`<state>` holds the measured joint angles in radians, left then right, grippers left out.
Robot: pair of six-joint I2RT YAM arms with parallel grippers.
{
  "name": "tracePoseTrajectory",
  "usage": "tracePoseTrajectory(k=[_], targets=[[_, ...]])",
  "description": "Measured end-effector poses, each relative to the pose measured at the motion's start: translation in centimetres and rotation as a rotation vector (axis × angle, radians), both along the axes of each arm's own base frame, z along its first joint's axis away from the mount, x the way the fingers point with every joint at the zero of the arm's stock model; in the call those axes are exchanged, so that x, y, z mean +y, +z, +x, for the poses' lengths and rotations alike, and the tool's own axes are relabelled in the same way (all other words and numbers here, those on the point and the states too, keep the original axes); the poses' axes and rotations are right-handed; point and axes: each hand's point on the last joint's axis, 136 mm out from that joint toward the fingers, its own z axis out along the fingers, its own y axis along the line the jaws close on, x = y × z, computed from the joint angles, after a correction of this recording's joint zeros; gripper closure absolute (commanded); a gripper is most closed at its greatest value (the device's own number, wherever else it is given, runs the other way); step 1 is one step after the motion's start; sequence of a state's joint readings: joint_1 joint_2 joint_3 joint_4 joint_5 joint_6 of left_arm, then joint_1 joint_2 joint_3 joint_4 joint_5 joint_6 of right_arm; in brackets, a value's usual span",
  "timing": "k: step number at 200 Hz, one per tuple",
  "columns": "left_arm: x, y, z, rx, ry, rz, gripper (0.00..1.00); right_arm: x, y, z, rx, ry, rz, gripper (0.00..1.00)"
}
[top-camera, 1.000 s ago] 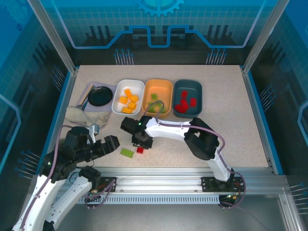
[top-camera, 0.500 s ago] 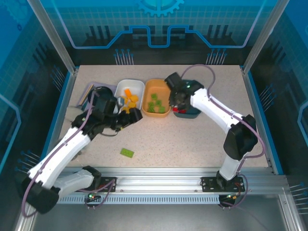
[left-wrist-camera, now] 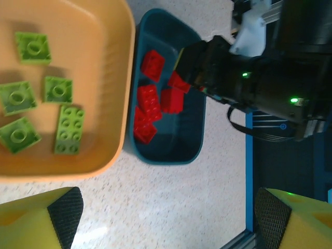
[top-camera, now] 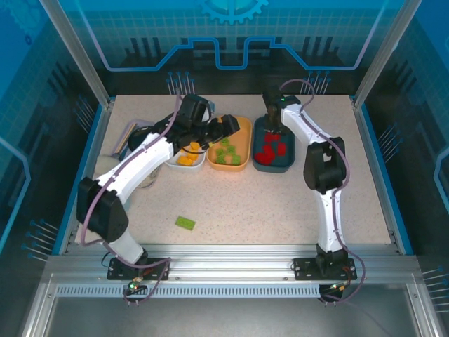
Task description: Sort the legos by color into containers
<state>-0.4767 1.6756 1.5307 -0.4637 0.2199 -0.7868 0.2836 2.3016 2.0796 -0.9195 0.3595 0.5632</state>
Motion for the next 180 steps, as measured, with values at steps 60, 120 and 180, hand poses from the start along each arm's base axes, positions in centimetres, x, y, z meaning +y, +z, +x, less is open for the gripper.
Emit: tracePoseTrajectory(k=[60, 120, 180], targets=[[-3.0, -0.4, 2.9, -0.003, -0.032, -0.012, 0.10, -2.5, -3.5, 0.8, 0.073, -0.035, -0.024, 0.67], [-2.0, -0.3, 1.8, 0.017, -0.015, 0.021, 0.10, -1.7, -2.9, 0.9, 0.074, -0.008, -0.001, 0.39], [5.5, -0.6, -6.4, 0.134, 0.174, 0.122, 0.11, 4.0, 10.1, -2.1, -0.182, 0.140, 0.086, 0.37]])
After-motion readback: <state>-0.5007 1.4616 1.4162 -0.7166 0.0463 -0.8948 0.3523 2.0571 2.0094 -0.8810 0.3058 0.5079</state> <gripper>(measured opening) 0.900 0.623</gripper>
